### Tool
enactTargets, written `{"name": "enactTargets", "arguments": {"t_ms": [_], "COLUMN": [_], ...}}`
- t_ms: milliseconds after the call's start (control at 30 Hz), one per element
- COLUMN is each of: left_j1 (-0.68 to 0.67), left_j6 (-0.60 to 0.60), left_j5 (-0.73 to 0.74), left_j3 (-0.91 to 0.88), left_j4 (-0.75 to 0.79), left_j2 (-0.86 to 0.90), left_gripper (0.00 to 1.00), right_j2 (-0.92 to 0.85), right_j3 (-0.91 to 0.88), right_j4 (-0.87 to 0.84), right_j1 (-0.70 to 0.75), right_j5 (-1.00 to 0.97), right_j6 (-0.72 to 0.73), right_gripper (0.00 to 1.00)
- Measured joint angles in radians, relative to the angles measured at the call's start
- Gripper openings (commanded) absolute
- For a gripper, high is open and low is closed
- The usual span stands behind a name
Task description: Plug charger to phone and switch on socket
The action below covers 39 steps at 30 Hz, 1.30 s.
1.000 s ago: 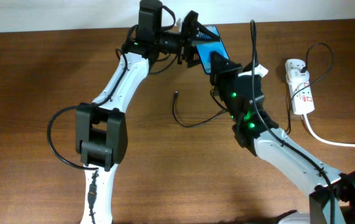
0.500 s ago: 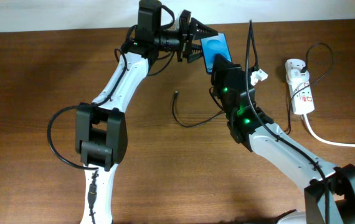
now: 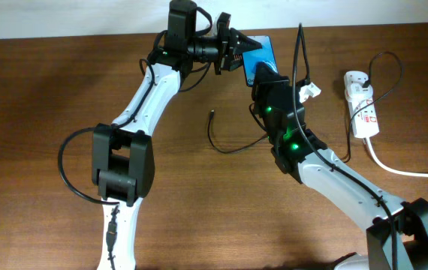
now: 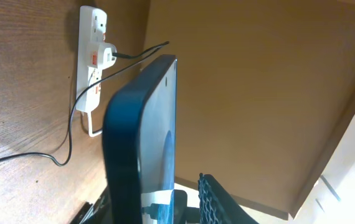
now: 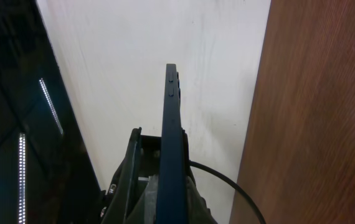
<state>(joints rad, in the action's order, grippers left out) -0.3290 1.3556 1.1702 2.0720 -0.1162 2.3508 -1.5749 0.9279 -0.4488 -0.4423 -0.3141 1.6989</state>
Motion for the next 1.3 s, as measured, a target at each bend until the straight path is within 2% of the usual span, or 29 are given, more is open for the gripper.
{"name": "enactTargets", "arguments": {"t_ms": [200,333,400,467,500,700,733,767,867,933,1000,1033,1100,1133,1167,1200,1267,1300], "left_j1": [0.000,0.001,0.001,0.001,0.003,0.071,0.096,0.114,0.225,0.296,0.362,0.390,0.463,0.497,0.509,0.526,0.526,0.525], "left_j6": [-0.007,-0.012,-0.011,-0.012,-0.012,-0.024,-0.051,-0.075,-0.165,-0.272,-0.368,-0.415,-0.546,-0.661,-0.727,-0.856,-1.031,-1.081], "left_j5": [0.000,0.000,0.000,0.001,0.001,0.023,0.023,0.026,0.065,0.119,0.166,0.177,0.185,0.174,0.143,0.067,-0.060,-0.105], "left_j3": [0.000,0.000,0.000,0.000,0.000,0.000,0.000,0.000,0.000,0.000,0.001,0.000,0.002,0.002,0.006,0.003,0.004,0.004], "left_j4": [-0.003,0.002,0.002,-0.001,-0.002,-0.002,0.000,0.001,0.002,-0.004,-0.099,-0.148,-0.271,-0.386,-0.457,-0.591,-0.735,-0.767], "left_j2": [0.000,0.000,0.000,0.000,0.000,0.000,0.000,0.000,0.000,0.000,0.000,0.000,0.000,0.000,0.000,0.000,0.001,0.001], "left_gripper": [0.01,0.00,0.00,0.00,0.00,0.00,0.00,0.00,0.00,0.00,0.00,0.00,0.00,0.00,0.00,0.00,0.00,0.00], "right_j2": [0.000,0.000,0.000,0.000,0.000,0.000,0.000,0.000,-0.001,-0.001,0.002,0.003,0.004,0.003,0.003,0.003,0.003,0.003], "right_j3": [0.007,0.008,0.008,0.008,0.008,0.012,0.012,0.012,0.013,0.013,0.016,0.020,0.022,0.017,0.018,0.017,0.023,0.032], "right_j4": [-0.011,-0.010,-0.010,-0.008,-0.008,0.016,0.023,0.030,0.110,0.170,0.243,0.386,0.590,0.636,0.667,0.682,0.712,0.780], "right_j1": [0.000,0.000,0.000,0.000,0.000,-0.017,-0.017,-0.017,-0.017,-0.017,-0.016,-0.017,-0.017,-0.016,-0.016,-0.016,-0.016,-0.016], "right_j5": [0.000,0.000,0.001,0.005,0.023,0.090,0.096,0.103,0.166,0.254,0.373,0.454,0.516,0.526,0.542,0.583,0.642,0.652], "right_j6": [0.031,0.045,0.045,0.021,0.013,-0.006,-0.025,-0.060,-0.185,-0.291,-0.479,-0.608,-0.763,-0.816,-0.873,-0.967,-1.098,-1.146], "right_gripper": [0.04,0.04,0.14,0.15,0.21,0.39,0.45,0.47,0.50,0.52,0.52,0.55,0.58,0.60,0.64,0.67,0.67,0.68]}}
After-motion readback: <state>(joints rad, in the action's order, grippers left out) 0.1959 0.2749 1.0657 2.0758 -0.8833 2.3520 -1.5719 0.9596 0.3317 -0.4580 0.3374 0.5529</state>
